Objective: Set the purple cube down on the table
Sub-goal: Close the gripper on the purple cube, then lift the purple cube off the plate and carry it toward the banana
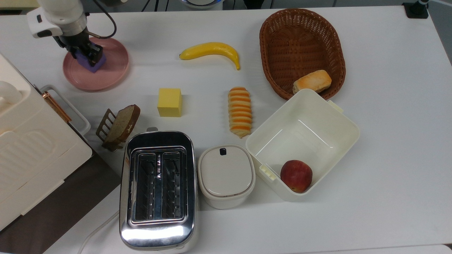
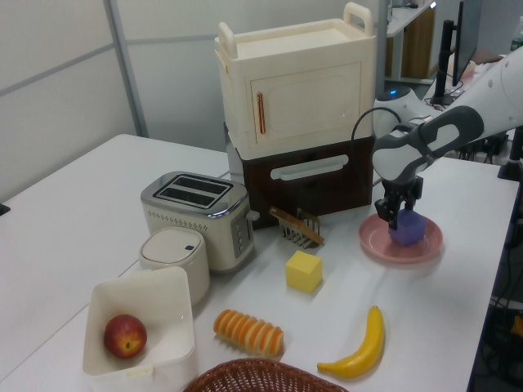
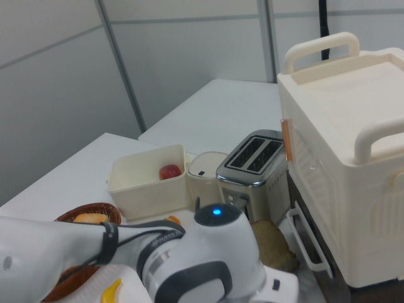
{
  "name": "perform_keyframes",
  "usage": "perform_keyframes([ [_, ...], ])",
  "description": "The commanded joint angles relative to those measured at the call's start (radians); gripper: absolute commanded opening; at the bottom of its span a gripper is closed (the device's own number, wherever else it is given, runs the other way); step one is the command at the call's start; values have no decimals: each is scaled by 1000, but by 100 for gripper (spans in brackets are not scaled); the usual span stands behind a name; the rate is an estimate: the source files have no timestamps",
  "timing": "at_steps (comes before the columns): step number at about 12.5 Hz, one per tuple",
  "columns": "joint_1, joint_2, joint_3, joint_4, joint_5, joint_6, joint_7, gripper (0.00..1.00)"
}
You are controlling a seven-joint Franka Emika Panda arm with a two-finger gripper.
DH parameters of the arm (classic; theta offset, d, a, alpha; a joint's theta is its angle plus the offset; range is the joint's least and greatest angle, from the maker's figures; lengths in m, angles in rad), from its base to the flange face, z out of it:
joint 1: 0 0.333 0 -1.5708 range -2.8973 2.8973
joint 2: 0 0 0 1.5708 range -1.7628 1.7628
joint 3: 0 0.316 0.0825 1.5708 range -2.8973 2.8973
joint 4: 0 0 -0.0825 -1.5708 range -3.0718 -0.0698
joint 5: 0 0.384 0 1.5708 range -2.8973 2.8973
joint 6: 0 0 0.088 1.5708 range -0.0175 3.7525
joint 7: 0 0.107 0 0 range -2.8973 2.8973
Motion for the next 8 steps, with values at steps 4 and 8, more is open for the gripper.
perform_keyframes([
  [4, 38, -92, 182, 39, 5, -161, 223, 30],
  [8, 70, -79, 237, 30, 3, -191, 255, 30],
])
